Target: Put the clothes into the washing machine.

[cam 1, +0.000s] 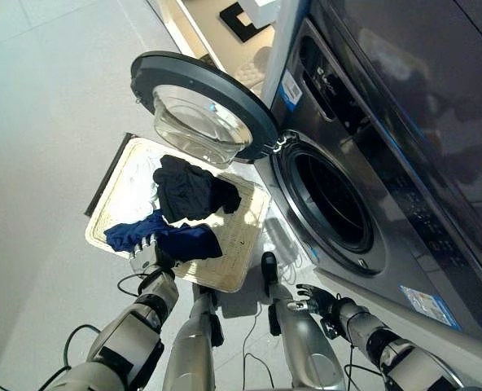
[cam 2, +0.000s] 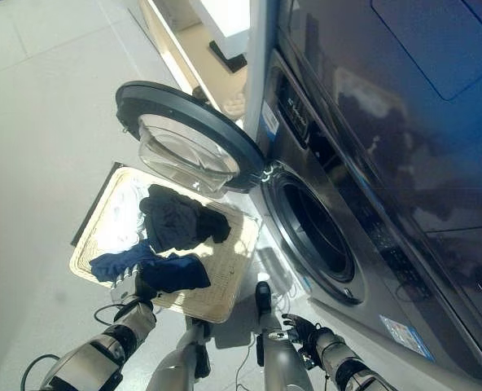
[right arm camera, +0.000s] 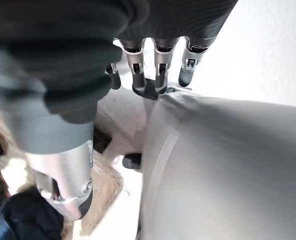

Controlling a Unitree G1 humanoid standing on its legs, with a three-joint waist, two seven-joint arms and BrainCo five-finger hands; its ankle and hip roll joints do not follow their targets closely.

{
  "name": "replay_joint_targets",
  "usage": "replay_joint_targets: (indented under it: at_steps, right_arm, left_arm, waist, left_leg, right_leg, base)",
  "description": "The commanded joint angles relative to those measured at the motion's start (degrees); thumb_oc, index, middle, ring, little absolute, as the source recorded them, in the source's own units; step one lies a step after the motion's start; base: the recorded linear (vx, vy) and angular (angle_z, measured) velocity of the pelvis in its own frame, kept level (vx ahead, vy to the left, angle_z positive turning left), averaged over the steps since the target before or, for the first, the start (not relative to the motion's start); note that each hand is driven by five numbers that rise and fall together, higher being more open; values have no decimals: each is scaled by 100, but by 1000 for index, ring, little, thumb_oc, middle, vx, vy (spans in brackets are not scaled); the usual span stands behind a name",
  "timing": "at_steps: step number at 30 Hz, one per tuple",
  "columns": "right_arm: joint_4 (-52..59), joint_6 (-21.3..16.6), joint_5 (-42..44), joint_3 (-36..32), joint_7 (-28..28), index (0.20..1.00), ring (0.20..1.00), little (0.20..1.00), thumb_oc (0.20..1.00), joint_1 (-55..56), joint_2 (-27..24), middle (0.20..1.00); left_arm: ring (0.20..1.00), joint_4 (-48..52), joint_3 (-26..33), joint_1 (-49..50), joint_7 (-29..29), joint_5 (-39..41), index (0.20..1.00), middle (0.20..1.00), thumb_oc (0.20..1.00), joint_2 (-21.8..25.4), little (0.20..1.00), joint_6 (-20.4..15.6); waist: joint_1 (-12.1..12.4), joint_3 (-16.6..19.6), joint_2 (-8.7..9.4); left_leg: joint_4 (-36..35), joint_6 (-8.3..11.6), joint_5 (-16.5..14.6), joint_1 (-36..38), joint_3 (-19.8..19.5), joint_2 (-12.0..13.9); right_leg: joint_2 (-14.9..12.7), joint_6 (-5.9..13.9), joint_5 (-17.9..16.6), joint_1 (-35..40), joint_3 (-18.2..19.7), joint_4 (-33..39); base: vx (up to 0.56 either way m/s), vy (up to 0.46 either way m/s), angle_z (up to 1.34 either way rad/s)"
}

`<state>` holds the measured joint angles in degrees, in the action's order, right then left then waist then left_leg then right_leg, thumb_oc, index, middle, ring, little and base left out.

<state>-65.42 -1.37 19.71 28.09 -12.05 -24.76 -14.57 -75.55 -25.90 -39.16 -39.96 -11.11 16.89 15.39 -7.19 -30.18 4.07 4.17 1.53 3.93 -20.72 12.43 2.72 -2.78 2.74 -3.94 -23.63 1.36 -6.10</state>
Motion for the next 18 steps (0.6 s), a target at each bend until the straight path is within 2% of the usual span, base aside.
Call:
replay_joint_targets:
  at_steps: [1, 4, 8, 10, 11, 12, 14, 16, 18]
  right_arm:
    - [404, -112, 512, 369, 14, 1000, 1000, 1000, 1000, 21, 54, 1000]
    - [607, -122, 734, 444, 77, 1000, 1000, 1000, 1000, -27, 43, 1000]
    - [785, -142, 943, 520, 176, 1000, 1000, 1000, 1000, -116, 22, 1000]
    - [888, -149, 1093, 564, 212, 1000, 1000, 1000, 1000, -180, 1, 1000]
    - [942, -191, 1203, 600, 216, 1000, 1000, 1000, 1000, -226, -28, 1000]
    - [978, -210, 1270, 615, 203, 1000, 1000, 1000, 1000, -241, -47, 1000]
    - [1035, -229, 1360, 649, 191, 1000, 1000, 1000, 1000, -257, -76, 1000]
    - [1205, -216, 1414, 672, 195, 1000, 1000, 1000, 1000, -265, -132, 1000]
    - [1268, -184, 1400, 683, 186, 1000, 1000, 1000, 1000, -273, -170, 1000]
  left_arm:
    - [1000, -364, 174, -243, -334, 618, 1000, 1000, 1000, 254, 1000, -6]
    - [1000, -462, 315, -493, -422, 1005, 1000, 1000, 1000, 348, 1000, -135]
    - [1000, -595, 348, -809, -324, 1016, 1000, 1000, 1000, 477, 1000, -70]
    - [1000, -665, 280, -980, -178, 961, 1000, 1000, 1000, 544, 1000, 74]
    - [542, -700, 218, -1104, -11, 947, 542, 542, 542, 587, 542, 146]
    - [200, -712, 178, -1160, 69, 928, 200, 200, 200, 608, 200, 120]
    - [200, -713, 131, -1242, 331, 1029, 200, 200, 200, 635, 200, -17]
    - [200, -736, 57, -1357, 1026, 1328, 200, 200, 200, 641, 200, -110]
    - [200, -720, 113, -1366, 1191, 1766, 200, 200, 200, 633, 200, -338]
  waist:
    - [-95, 39, 396]
    - [-152, 39, 479]
    - [-202, 39, 545]
    - [-235, 39, 579]
    - [-254, 39, 605]
    - [-266, 39, 621]
    - [-284, 39, 643]
    - [-324, 39, 676]
    - [-338, 39, 682]
  left_leg:
    - [865, -21, -414, -733, -29, -543]
    - [1109, 13, -434, -1198, -74, -530]
    - [1346, 52, -434, -1673, -143, -514]
    - [1424, 77, -433, -1917, -195, -509]
    - [1471, 91, -442, -2071, -240, -500]
    - [1483, 98, -442, -2130, -257, -496]
    - [1472, 101, -435, -2192, -271, -491]
    - [1454, 111, -422, -2310, -307, -497]
    - [1398, 113, -402, -2308, -338, -504]
  right_leg:
    - [303, 191, -430, -715, 82, -8]
    - [328, 159, -445, -1124, 20, -127]
    - [352, 124, -466, -1534, -50, -260]
    - [359, 110, -495, -1752, -66, -278]
    - [357, 106, -507, -1903, -87, -285]
    - [358, 104, -515, -1964, -97, -285]
    - [369, 99, -527, -2036, -104, -274]
    - [393, 95, -541, -2155, -111, -249]
    - [416, 92, -539, -2166, -104, -232]
  base:
    - [-17, -32, -4]
    - [-39, -29, -6]
    - [-27, -13, -2]
    - [-35, -12, -2]
    - [-22, -10, -5]
    - [0, 0, 0]
    - [0, 0, 0]
    - [-26, 6, -8]
    - [-31, 13, -6]
